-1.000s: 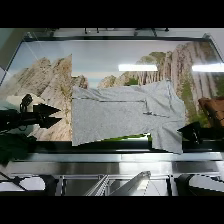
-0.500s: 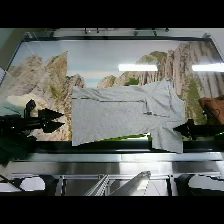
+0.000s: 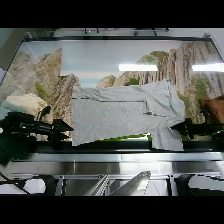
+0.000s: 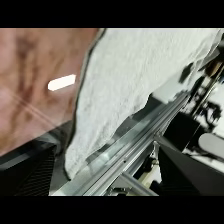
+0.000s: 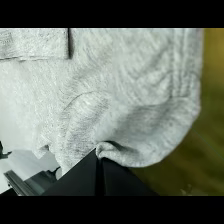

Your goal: Fold the shirts.

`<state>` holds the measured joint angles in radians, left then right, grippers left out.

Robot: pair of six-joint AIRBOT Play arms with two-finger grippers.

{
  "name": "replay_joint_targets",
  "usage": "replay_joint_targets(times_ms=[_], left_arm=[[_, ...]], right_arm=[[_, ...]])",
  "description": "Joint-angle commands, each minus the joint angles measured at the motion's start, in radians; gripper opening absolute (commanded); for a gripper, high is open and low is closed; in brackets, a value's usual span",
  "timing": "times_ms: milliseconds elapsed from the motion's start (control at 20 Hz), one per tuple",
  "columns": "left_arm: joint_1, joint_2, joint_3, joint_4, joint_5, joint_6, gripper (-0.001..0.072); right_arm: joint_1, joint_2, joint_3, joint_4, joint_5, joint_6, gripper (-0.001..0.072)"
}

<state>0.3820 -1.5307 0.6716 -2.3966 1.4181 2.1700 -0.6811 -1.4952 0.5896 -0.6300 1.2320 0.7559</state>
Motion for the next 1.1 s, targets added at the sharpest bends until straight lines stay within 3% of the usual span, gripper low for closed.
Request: replay_joint_targets(times_ms=[0, 100, 200, 300, 350, 500, 700, 850, 950, 1050], left_arm=[[-0.149, 0.000, 0.000, 0.115, -0.066, -0.093, 0.0675], [-0.210, 0.000, 0.000, 0.182, -0.060, -0.154, 0.0666], [-0.247, 0.000, 0.000, 0.171, -0.049, -0.155, 0.0343], [-0.282, 0.000, 0.000, 0.169, -0.060, -0.150, 0.0086], [-0.295, 0.000, 0.000, 0.155, -0.071, -0.140, 0.0020], [-0.303, 0.000, 0.024, -0.079, -0.048, -0.014, 0.0021], [-0.262, 0.151, 0.222, -0.325, 0.176, 0.108, 0.0021], [-0.183, 0.401, 0.447, -0.533, 0.332, 0.237, 0.0021], [-0.087, 0.583, 0.623, -0.601, 0.324, 0.276, 0.0022], [0.059, 0.718, 0.810, -0.601, 0.266, 0.275, 0.0022]], right_arm=[[0.001, 0.001, 0.001, 0.026, 0.013, -0.005, 0.0012], [0.001, 0.001, 0.002, 0.035, 0.023, -0.018, 0.0012], [0.001, 0.001, 0.002, 0.058, 0.030, -0.029, 0.0012], [0.001, 0.001, 0.001, 0.086, 0.049, -0.051, 0.0012], [0.001, 0.001, 0.001, 0.106, 0.060, -0.055, 0.0012], [0.001, 0.007, 0.001, 0.217, 0.179, -0.111, 0.0011], [-0.002, 0.156, 0.001, 0.643, 0.596, -0.256, 0.0012], [-0.030, 0.483, 0.014, 0.929, 0.607, -0.288, 0.0012], [-0.081, 0.738, 0.082, 1.089, 0.555, -0.289, 0.0011], [-0.156, 0.939, 0.200, 1.143, 0.393, -0.290, 0.0011]])
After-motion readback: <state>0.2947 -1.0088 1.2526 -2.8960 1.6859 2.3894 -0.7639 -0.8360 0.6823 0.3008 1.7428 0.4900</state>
